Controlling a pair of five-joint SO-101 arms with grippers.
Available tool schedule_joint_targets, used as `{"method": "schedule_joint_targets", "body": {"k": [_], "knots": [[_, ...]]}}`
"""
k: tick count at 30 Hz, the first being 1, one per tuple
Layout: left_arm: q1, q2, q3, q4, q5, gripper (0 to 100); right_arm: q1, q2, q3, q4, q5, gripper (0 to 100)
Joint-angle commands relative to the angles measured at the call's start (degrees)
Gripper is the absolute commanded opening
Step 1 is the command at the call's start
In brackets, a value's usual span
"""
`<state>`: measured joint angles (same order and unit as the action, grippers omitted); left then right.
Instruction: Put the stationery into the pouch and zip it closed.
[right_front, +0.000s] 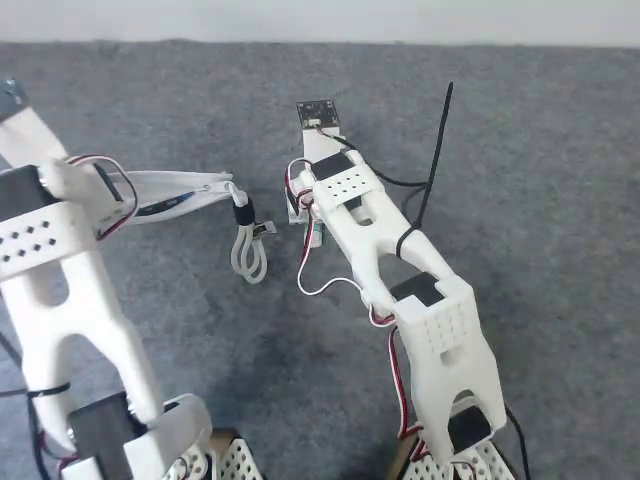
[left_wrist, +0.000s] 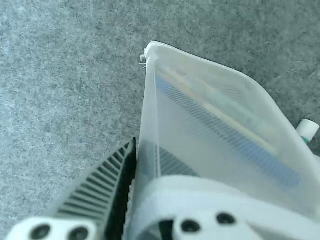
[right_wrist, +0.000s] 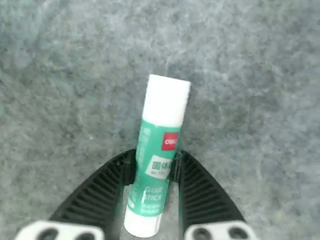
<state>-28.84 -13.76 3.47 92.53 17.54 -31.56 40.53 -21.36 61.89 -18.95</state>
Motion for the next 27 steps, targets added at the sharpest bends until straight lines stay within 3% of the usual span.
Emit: {"method": "schedule_joint_targets", "body": {"k": [1, 4, 17, 20, 27], "knots": [[-0.8, 0.4, 0.5, -1.1, 0.8, 1, 0.4, -1.5, -2.5, 2.3, -0.6, 0.6], [-0.8, 0.4, 0.5, -1.1, 0.7, 1, 0.2, -2.7, -2.5, 4.4, -0.4, 0.6], [-0.8, 0.4, 0.5, -1.4, 0.7, 1, 0.0, -7.3, -2.5, 21.3, 15.1, 1.0], [-0.7, 0.4, 0.5, -1.4, 0.7, 1, -0.1, -7.3, -2.5, 21.4, 14.9, 1.6], [-0.7, 0.4, 0.5, -1.2, 0.7, 1, -0.1, -7.4, -3.8, 20.5, 10.4, 15.1]]}}
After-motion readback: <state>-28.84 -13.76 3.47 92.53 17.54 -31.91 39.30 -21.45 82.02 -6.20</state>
